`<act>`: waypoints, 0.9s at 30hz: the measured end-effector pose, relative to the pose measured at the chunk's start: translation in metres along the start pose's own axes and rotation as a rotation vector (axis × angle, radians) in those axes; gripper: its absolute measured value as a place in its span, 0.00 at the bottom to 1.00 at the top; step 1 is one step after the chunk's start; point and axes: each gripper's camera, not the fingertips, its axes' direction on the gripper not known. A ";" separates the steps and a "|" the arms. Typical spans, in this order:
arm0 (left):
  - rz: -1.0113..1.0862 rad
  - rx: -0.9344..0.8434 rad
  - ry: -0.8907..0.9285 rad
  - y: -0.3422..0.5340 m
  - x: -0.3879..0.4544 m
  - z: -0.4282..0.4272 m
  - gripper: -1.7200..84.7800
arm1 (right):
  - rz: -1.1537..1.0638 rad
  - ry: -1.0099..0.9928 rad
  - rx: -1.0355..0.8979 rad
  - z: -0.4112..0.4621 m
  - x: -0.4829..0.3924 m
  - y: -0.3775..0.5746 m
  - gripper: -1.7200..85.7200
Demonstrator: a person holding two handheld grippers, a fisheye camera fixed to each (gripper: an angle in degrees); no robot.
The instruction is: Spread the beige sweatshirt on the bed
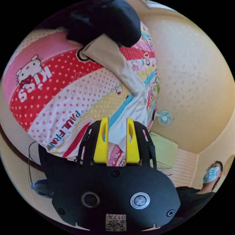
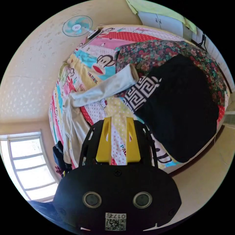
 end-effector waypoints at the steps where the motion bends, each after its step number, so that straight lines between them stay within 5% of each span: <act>1: 0.019 -0.114 -0.011 -0.001 0.002 0.036 0.16 | -0.036 -0.013 -0.066 0.028 -0.011 0.010 0.14; 7: -0.084 -0.496 -0.133 -0.009 -0.006 0.159 0.17 | -0.138 -0.074 -0.461 0.152 -0.046 0.052 0.15; 9: -0.134 -0.591 -0.178 -0.016 -0.003 0.167 0.14 | -0.189 0.070 -0.453 0.147 -0.054 0.052 0.10; 13: 0.034 -0.685 -0.225 -0.035 0.020 0.131 0.08 | -0.250 -0.105 -0.496 0.109 -0.045 0.040 0.07; 21: 0.151 -0.632 -0.215 0.016 0.030 0.020 0.07 | -0.416 0.001 -0.527 0.004 -0.023 0.081 0.06; 25: -0.043 -0.594 -0.253 0.060 -0.039 0.023 0.12 | -0.339 0.195 -0.573 0.018 0.006 0.118 0.06; 27: -0.153 -0.451 -0.125 0.061 -0.064 0.009 0.14 | -0.239 0.232 -0.606 0.025 0.021 0.127 0.07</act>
